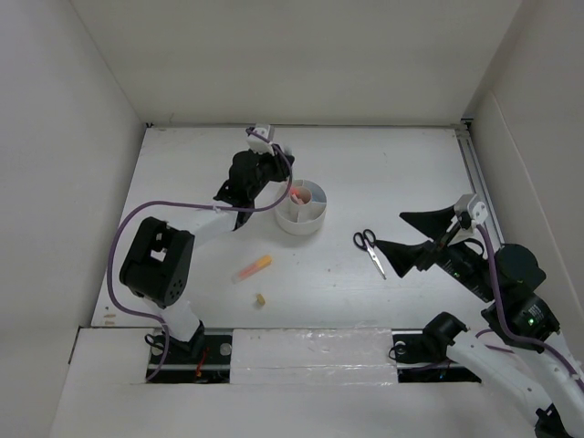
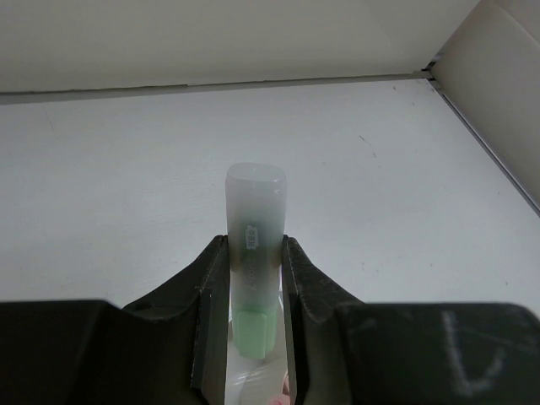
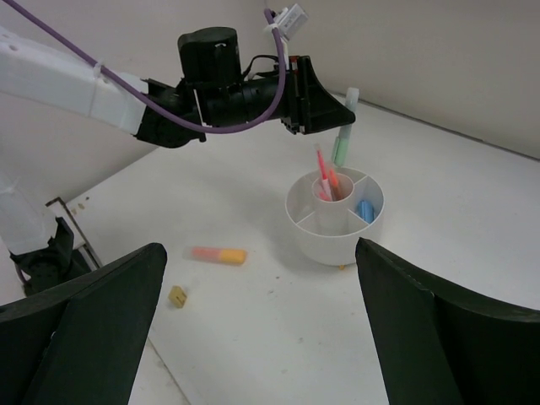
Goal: Sort the stationery into containers
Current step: Place the stationery into the container, then grab a piece of stationery with the left arm
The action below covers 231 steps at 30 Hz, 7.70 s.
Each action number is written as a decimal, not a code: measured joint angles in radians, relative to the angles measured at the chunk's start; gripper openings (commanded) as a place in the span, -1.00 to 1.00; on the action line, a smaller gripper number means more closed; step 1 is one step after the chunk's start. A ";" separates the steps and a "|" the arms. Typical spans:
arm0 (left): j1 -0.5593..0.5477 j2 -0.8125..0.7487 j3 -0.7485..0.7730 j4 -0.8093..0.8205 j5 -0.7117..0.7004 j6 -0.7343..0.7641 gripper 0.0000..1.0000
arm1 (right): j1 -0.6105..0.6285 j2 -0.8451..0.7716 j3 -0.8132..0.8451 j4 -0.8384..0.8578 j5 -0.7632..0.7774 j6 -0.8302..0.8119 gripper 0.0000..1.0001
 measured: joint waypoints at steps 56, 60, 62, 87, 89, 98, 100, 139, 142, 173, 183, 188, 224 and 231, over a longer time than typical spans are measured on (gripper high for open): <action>0.000 0.045 -0.054 0.017 0.040 0.033 -1.00 | 0.000 0.008 0.000 0.000 -0.001 -0.010 1.00; 0.000 0.045 -0.054 0.010 0.056 0.040 -1.00 | 0.000 0.008 0.000 0.000 0.000 -0.010 1.00; 0.000 0.045 -0.054 0.008 0.059 0.041 -1.00 | 0.000 0.008 0.000 0.000 0.000 -0.010 1.00; 0.000 -0.044 -0.096 -0.002 0.063 0.048 -0.57 | 0.000 0.008 0.000 0.000 0.000 -0.010 1.00; 0.000 -0.044 -0.096 -0.002 0.063 0.048 -0.60 | 0.000 0.008 0.000 0.000 0.000 -0.010 1.00; 0.000 -0.043 -0.096 -0.002 0.056 0.059 -0.64 | 0.000 0.008 0.000 0.001 0.000 -0.010 1.00; 0.000 -0.043 -0.097 -0.002 0.055 0.060 -0.64 | 0.000 0.008 0.000 0.001 -0.001 -0.010 1.00; 0.027 -0.477 -0.186 -0.264 -0.386 -0.174 1.00 | 0.000 0.008 0.000 0.004 -0.001 -0.010 1.00; 0.055 -0.533 -0.186 -0.467 -0.472 -0.291 1.00 | 0.000 0.008 0.000 0.005 -0.002 -0.008 1.00; -0.186 -0.259 0.076 -1.356 -0.120 0.005 1.00 | 0.000 -0.054 0.122 -0.069 -0.010 0.040 1.00; -0.246 -0.142 0.068 -1.362 -0.124 0.024 1.00 | 0.000 -0.117 0.056 -0.036 -0.049 0.045 1.00; -0.246 -0.037 0.068 -1.352 -0.166 0.026 1.00 | 0.000 -0.169 0.041 -0.030 -0.053 0.043 1.00; -0.260 0.024 0.060 -1.344 -0.240 0.021 0.76 | 0.000 -0.223 0.039 -0.022 -0.056 0.012 1.00; -0.259 0.052 0.076 -1.356 -0.229 0.015 0.61 | 0.000 -0.223 0.039 -0.022 -0.057 0.008 1.00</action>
